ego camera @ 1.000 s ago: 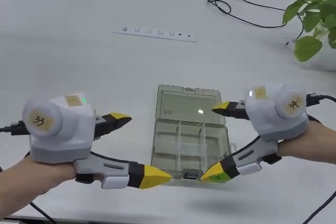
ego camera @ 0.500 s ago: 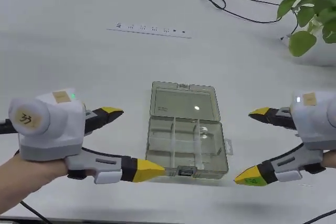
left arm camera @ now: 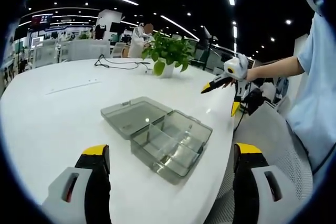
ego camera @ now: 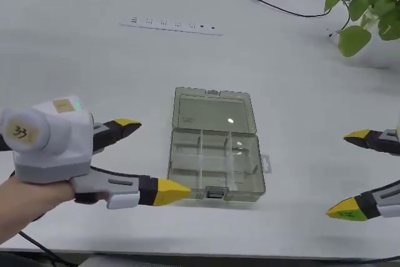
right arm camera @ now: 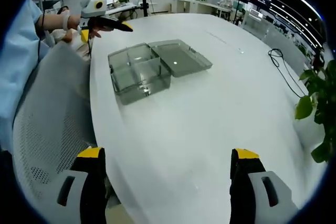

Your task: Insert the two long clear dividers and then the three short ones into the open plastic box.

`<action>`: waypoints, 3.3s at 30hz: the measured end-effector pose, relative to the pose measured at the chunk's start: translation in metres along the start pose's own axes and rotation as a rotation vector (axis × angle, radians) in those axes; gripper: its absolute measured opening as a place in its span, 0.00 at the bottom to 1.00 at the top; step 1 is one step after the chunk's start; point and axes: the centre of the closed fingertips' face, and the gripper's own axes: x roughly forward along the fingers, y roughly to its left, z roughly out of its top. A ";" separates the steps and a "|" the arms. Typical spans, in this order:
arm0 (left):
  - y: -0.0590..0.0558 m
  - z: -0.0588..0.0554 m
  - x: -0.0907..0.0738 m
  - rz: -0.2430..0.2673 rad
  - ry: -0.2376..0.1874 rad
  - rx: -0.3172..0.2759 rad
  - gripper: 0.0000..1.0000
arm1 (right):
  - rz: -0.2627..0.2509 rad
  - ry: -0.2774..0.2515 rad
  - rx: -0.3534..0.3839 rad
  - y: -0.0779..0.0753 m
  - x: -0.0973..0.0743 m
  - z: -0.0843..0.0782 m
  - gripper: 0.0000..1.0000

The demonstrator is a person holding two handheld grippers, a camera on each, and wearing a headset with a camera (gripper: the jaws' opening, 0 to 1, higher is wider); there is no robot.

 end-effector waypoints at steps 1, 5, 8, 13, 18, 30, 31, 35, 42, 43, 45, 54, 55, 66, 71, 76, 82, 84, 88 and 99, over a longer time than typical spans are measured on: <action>0.000 0.000 0.000 0.001 0.001 0.000 1.00 | 0.001 0.005 0.007 -0.001 -0.002 -0.004 0.99; 0.000 -0.001 -0.001 0.006 -0.003 -0.006 1.00 | -0.002 0.035 0.019 -0.003 -0.006 -0.020 0.96; 0.000 -0.003 -0.002 0.007 0.003 -0.008 1.00 | 0.009 0.070 0.006 -0.003 -0.006 -0.031 0.96; -0.001 -0.004 -0.003 0.012 0.001 -0.013 0.99 | 0.027 0.165 -0.071 -0.004 -0.003 -0.049 0.89; -0.002 -0.007 -0.005 0.016 0.000 -0.019 0.99 | 0.059 0.236 -0.153 -0.005 0.000 -0.060 0.83; 0.000 -0.009 -0.012 0.041 0.004 -0.027 0.98 | 0.104 0.370 -0.367 -0.017 0.007 -0.077 0.62; 0.001 -0.009 -0.013 0.046 0.001 -0.029 0.98 | 0.107 0.371 -0.367 -0.018 0.008 -0.077 0.60; 0.002 -0.009 -0.014 0.052 -0.002 -0.034 0.98 | 0.135 0.380 -0.399 -0.017 0.009 -0.077 0.49; 0.001 -0.011 -0.013 0.053 -0.001 -0.040 0.98 | 0.167 0.405 -0.453 -0.015 0.013 -0.079 0.38; 0.001 -0.011 -0.013 0.054 -0.002 -0.041 0.97 | 0.171 0.424 -0.477 -0.015 0.013 -0.082 0.38; 0.001 -0.011 -0.014 0.054 -0.001 -0.043 0.97 | 0.184 0.410 -0.469 -0.012 0.014 -0.080 0.35; 0.003 -0.011 -0.013 0.054 0.000 -0.044 0.97 | 0.195 0.407 -0.448 -0.013 0.013 -0.081 0.33; 0.003 -0.011 -0.013 0.055 0.000 -0.043 0.97 | 0.191 0.410 -0.441 -0.013 0.013 -0.081 0.33; -0.005 -0.020 -0.010 0.046 -0.004 -0.075 0.94 | 0.155 0.402 -0.342 -0.010 0.014 -0.078 0.32; -0.004 -0.026 -0.011 0.048 0.004 -0.106 0.90 | 0.148 0.361 -0.328 -0.005 0.013 -0.062 0.32; -0.002 -0.025 -0.010 0.051 -0.007 -0.183 0.86 | 0.108 0.278 -0.353 -0.003 0.014 -0.028 0.32; -0.002 -0.016 -0.004 0.043 -0.011 -0.224 0.83 | 0.079 0.185 -0.408 0.006 0.017 0.020 0.32; -0.003 -0.012 -0.001 0.031 -0.011 -0.243 0.82 | 0.076 0.159 -0.429 0.010 0.019 0.035 0.32; -0.002 -0.005 0.003 0.027 0.000 -0.245 0.81 | 0.080 0.113 -0.459 0.014 0.027 0.055 0.32; -0.003 0.005 0.019 0.008 0.039 -0.301 0.74 | 0.053 -0.009 -0.537 0.038 0.042 0.124 0.32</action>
